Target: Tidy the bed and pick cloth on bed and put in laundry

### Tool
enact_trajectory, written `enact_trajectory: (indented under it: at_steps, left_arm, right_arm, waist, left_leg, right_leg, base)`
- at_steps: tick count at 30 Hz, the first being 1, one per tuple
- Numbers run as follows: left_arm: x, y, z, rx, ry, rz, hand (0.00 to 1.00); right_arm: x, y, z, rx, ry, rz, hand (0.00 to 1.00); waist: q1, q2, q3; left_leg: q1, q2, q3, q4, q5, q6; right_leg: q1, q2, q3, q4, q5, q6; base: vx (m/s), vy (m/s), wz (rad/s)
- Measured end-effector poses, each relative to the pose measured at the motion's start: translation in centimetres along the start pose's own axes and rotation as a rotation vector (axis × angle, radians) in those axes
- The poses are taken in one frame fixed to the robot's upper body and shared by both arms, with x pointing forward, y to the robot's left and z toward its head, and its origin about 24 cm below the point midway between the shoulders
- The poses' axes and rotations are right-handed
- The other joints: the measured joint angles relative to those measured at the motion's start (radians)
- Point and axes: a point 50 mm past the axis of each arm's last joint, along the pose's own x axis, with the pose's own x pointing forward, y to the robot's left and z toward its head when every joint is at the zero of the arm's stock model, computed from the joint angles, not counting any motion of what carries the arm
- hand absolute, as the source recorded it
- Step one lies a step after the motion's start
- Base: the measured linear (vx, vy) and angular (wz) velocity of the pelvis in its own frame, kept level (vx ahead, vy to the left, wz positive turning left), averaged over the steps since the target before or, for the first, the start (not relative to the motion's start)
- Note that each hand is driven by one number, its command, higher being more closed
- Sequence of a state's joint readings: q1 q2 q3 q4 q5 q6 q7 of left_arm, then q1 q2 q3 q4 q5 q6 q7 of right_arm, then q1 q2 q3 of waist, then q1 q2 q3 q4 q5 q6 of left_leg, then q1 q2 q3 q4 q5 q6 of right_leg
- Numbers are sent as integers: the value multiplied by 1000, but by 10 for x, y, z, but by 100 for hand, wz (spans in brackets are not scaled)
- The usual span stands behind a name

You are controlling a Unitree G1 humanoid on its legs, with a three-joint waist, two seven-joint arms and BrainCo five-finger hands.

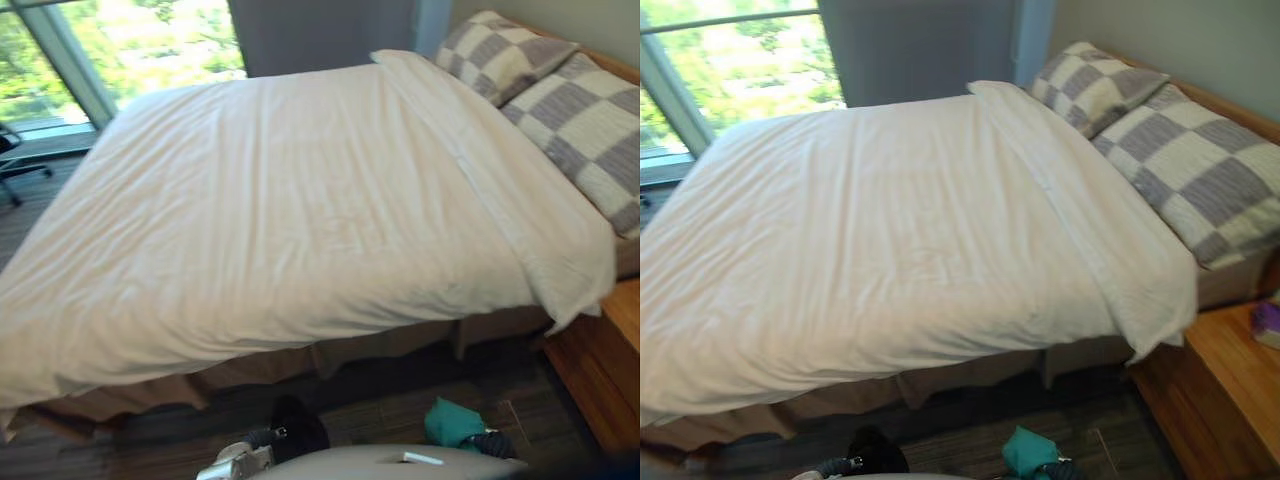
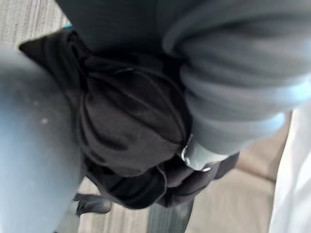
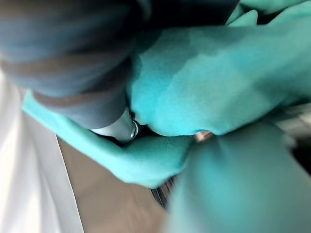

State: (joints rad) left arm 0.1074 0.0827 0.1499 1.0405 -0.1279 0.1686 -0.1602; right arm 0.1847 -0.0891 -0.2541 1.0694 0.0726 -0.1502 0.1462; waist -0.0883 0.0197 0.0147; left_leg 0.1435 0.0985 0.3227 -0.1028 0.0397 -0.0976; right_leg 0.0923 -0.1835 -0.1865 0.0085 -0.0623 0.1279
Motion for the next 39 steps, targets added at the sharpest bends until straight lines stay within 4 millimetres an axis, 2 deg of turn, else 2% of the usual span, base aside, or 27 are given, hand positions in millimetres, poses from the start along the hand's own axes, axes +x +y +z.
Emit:
enact_trajectory:
  at_steps: [2,4,7,11,12,13,15,16,18,19,20,21,22,23,24,25,26,27,28,30,31,32,34,35,36,37,39]
  left_arm:
    - [0,-4,1,59,-11,-40,100]
    - [0,-5,4,78,-29,-44,100]
    - [0,-6,8,106,-67,-51,100]
    - [-1,-13,21,123,-196,-16,100]
    - [-2,-15,31,149,-267,15,100]
    - [-3,-17,38,154,-313,39,100]
    - [-4,-19,45,150,-343,45,100]
    - [-4,-22,49,141,-357,24,100]
    - [-4,-24,50,115,-339,-17,100]
    - [-5,-29,54,111,-341,-44,100]
    - [-5,-28,59,113,-347,-41,100]
    - [-5,-27,67,137,-347,-34,100]
    - [-4,-28,70,144,-343,-33,100]
    - [-5,-27,76,155,-355,-26,100]
    - [-3,-31,75,202,-330,-44,100]
    - [-3,-34,72,227,-318,-54,100]
    - [-1,-38,67,270,-294,-68,100]
    - [-1,-37,68,279,-285,-65,100]
    - [0,-37,66,272,-280,-63,100]
    - [1,-36,59,222,-250,-71,100]
    - [2,-37,58,219,-245,-75,100]
    - [2,-40,57,215,-240,-86,100]
    - [3,-44,54,221,-213,-96,100]
    - [3,-43,54,224,-203,-93,100]
    - [3,-41,57,234,-194,-85,100]
    - [4,-38,60,242,-185,-74,100]
    - [4,-36,60,245,-181,-75,100]
  right_arm:
    - [1,5,2,-80,-13,48,100]
    - [1,8,4,-210,-13,102,100]
    - [6,17,17,-396,-20,193,100]
    - [12,27,31,-512,-31,259,100]
    - [13,31,34,-519,-41,260,100]
    - [14,32,33,-527,-25,259,100]
    - [15,34,36,-545,-15,260,100]
    - [16,32,40,-547,-12,251,100]
    - [19,31,48,-540,-14,237,100]
    - [20,28,56,-496,-26,223,100]
    - [21,30,61,-481,-39,223,100]
    - [22,33,63,-432,-54,226,100]
    - [22,34,66,-390,-65,216,100]
    - [22,35,65,-317,-70,204,100]
    - [20,29,55,-266,-47,183,100]
    - [18,25,48,-249,-33,170,100]
    - [16,22,43,-175,-45,144,100]
    - [17,28,43,-126,-54,151,100]
    - [17,30,44,-111,-58,155,100]
    - [16,28,40,-25,-59,144,100]
    - [16,25,40,-12,-61,136,100]
    - [15,21,39,0,-61,126,100]
    - [15,15,42,45,-74,105,100]
    - [14,13,43,63,-87,94,100]
    - [13,11,44,61,-108,95,100]
    - [12,10,44,63,-127,98,100]
    - [10,8,38,61,-138,93,100]
  waist:
    - [6,-4,-3]
    - [30,-6,-4]
    - [45,-10,7]
    - [46,-18,43]
    - [37,-27,69]
    - [39,-46,88]
    - [43,-61,96]
    - [46,-52,111]
    - [50,-35,125]
    - [47,-8,147]
    - [45,-12,155]
    - [35,-38,164]
    - [35,-41,169]
    - [23,-50,179]
    - [13,-33,174]
    - [3,-22,169]
    - [-6,-17,164]
    - [2,-30,173]
    - [5,-38,176]
    - [13,-52,181]
    - [19,-46,183]
    - [25,-30,185]
    - [23,4,195]
    - [18,20,193]
    - [18,25,199]
    - [19,30,212]
    - [7,27,217]
  left_leg:
    - [-27,-16,-70,-1,10,12]
    - [-42,-18,-100,-1,19,13]
    - [-62,-10,-155,-1,34,9]
    - [-111,-8,-221,-2,73,11]
    - [-130,-21,-184,-2,91,56]
    - [-136,-17,-80,6,56,120]
    - [-174,-6,30,67,22,165]
    - [-213,5,72,150,24,177]
    - [-267,-18,82,213,72,165]
    - [-282,-32,68,194,88,174]
    - [-296,-42,43,174,113,177]
    - [-312,-79,57,148,84,205]
    - [-330,-62,130,212,8,193]
    - [-364,-8,275,364,-86,226]
    - [-326,38,375,419,-76,241]
    - [-318,21,374,401,-94,239]
    - [-287,-9,340,327,-86,240]
    - [-251,-49,303,240,-43,237]
    - [-232,-67,285,200,-23,238]
    - [-160,-144,201,84,23,237]
    - [-138,-156,179,51,29,226]
    - [-111,-167,155,4,46,216]
    - [-108,-162,85,-1,39,223]
    - [-111,-155,49,-1,41,224]
    - [-115,-145,6,-1,45,223]
    - [-119,-136,-48,-1,56,226]
    - [-130,-135,-123,-1,63,222]
  right_leg:
    - [4,-18,-52,32,-37,4]
    - [6,-16,-68,43,-43,-4]
    - [22,-5,-112,44,-56,-17]
    - [38,-7,-217,87,-98,-23]
    - [61,-21,-295,98,-112,-19]
    - [82,-43,-369,106,-110,-10]
    - [100,-69,-454,117,-117,-6]
    - [111,-82,-494,147,-129,-4]
    - [111,-113,-515,216,-158,-12]
    - [105,-98,-496,243,-200,-45]
    - [94,-70,-475,209,-203,-52]
    - [108,-69,-522,137,-188,-19]
    - [115,-76,-571,135,-176,5]
    - [139,-101,-651,184,-173,8]
    - [164,-112,-695,263,-174,8]
    - [167,-123,-703,311,-174,6]
    - [165,-158,-700,403,-174,-13]
    - [165,-144,-685,364,-215,1]
    - [165,-136,-685,337,-219,7]
    - [181,-146,-711,314,-189,-21]
    - [194,-150,-706,327,-179,-13]
    - [197,-154,-708,361,-169,-24]
    - [168,-175,-676,499,-148,-129]
    - [138,-156,-598,531,-169,-147]
    - [103,-88,-469,494,-221,-113]
    - [67,-13,-341,454,-250,-106]
    - [18,75,-177,405,-263,-102]
  base:
    - [25,-1,94]
    - [38,-18,59]
    - [28,-60,51]
    - [-11,-79,88]
    - [-54,-27,161]
    - [-42,-4,169]
    - [17,18,152]
    - [49,47,178]
    - [17,128,171]
    - [-53,133,158]
    - [-93,79,200]
    - [-66,3,141]
    - [-6,23,179]
    - [88,72,164]
    - [106,79,177]
    - [140,146,161]
    - [112,152,130]
    - [75,132,111]
    - [20,28,101]
    - [11,-32,110]
    - [11,-38,82]
    - [-17,-44,78]
    - [-19,-32,90]
    - [27,-53,93]
    - [55,-115,120]
    - [42,-97,114]
    - [54,-112,129]
